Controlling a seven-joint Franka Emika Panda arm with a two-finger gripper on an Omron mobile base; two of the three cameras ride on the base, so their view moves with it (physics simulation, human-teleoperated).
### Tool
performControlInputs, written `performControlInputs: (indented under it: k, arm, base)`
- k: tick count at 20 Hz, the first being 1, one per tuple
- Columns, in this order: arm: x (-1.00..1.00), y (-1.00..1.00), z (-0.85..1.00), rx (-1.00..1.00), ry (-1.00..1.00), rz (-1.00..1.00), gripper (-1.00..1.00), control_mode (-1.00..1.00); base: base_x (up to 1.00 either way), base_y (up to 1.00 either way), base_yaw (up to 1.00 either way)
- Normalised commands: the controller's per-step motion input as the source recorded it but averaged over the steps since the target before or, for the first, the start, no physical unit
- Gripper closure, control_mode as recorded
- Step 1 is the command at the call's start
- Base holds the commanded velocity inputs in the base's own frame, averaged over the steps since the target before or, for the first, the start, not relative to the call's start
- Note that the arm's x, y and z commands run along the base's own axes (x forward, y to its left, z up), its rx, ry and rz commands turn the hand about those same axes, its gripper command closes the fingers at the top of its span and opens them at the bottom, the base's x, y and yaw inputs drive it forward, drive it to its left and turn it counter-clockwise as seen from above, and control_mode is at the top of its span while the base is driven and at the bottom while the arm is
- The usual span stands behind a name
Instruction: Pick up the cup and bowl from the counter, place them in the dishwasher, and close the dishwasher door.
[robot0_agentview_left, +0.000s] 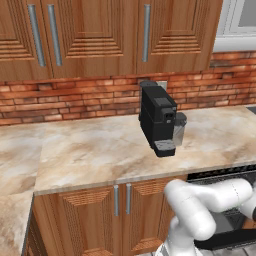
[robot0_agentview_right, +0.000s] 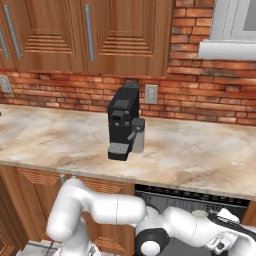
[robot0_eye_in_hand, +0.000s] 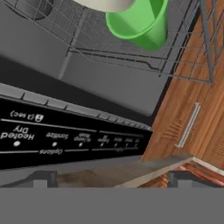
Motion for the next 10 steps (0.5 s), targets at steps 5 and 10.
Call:
performControlInputs:
  k: [5,10]
  arm:
    - [-0.67,0.0,0.0,-0.08,0.0,0.0,-1.0,-1.0]
    - [-0.46,0.06,0.0,-0.39,-0.01,0.0,-1.0,-1.0]
  base:
    - [0.0,0.0,0.0]
    - [0.0,0.0,0.0]
